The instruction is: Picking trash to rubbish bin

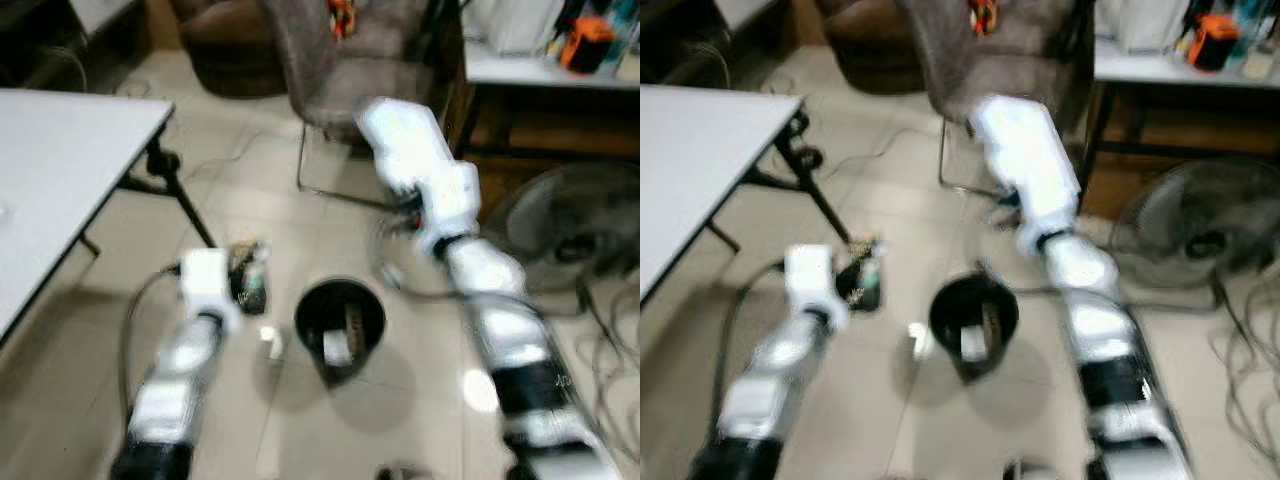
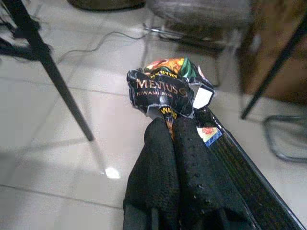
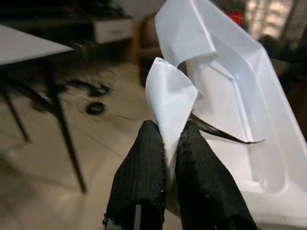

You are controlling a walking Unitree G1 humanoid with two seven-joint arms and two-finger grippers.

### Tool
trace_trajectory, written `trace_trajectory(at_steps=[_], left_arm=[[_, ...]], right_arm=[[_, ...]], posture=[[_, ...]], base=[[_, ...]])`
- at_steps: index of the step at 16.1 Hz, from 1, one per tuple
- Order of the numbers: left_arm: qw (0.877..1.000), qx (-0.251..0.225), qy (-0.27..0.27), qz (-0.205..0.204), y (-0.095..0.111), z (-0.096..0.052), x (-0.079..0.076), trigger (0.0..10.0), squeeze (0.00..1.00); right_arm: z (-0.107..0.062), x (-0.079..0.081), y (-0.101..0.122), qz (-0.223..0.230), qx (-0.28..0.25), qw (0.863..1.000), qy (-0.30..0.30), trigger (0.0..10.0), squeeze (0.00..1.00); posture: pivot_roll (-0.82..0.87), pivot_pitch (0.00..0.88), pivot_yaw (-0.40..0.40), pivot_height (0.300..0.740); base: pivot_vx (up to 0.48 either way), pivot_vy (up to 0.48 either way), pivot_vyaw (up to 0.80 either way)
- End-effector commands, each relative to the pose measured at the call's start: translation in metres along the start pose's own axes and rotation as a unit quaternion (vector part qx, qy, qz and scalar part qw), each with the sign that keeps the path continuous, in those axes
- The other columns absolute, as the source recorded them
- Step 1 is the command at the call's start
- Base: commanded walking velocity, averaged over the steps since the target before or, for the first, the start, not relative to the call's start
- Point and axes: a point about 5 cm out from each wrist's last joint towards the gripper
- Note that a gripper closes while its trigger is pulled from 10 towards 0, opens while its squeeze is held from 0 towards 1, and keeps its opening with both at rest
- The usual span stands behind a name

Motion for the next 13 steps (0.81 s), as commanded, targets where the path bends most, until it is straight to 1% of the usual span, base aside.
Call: trace_trajectory(at_steps=[1,5,11,13], left_arm=[[1.0,0.003,-0.014,-0.002,-0.0007,0.0008,-0.0078,0.0,0.0],[1.0,0.007,-0.017,-0.003,-0.0024,0.0001,-0.0095,0.0,0.0],[0.999,0.013,-0.029,-0.005,-0.0068,-0.0009,-0.0145,0.0,0.0],[0.999,0.021,-0.036,-0.003,-0.0105,-0.0003,-0.0167,0.1,0.0]], right_arm=[[-0.0049,-0.0108,-0.0005,-0.008,0.002,1.0,-0.014,10.0,0.0],[-0.0055,-0.0109,-0.0012,-0.009,0.003,1.0,-0.014,10.0,0.0],[-0.006,-0.0115,-0.0036,-0.006,0.011,1.0,-0.014,10.0,0.0],[-0.0056,-0.0104,-0.005,-0.005,0.014,1.0,-0.014,10.0,0.0]], posture=[[-0.1,0.139,0.101,0.74],[-0.1,0.142,0.1,0.74],[-0.1,0.145,0.097,0.74],[-0.1,0.145,0.097,0.74]], base=[[0.386,0.0,0.0],[0.373,0.0,0.0],[0.0,0.0,0.0],[0.0,0.0,-0.72]])
Point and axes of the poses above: a point about 5 cm out from each wrist's last joint towards the gripper, its own z axis pointing out of the wrist towards the gripper, its own y axis along the axis of the wrist's last joint, x = y × z, and after that the axes turned 12 degrees about z, right-handed
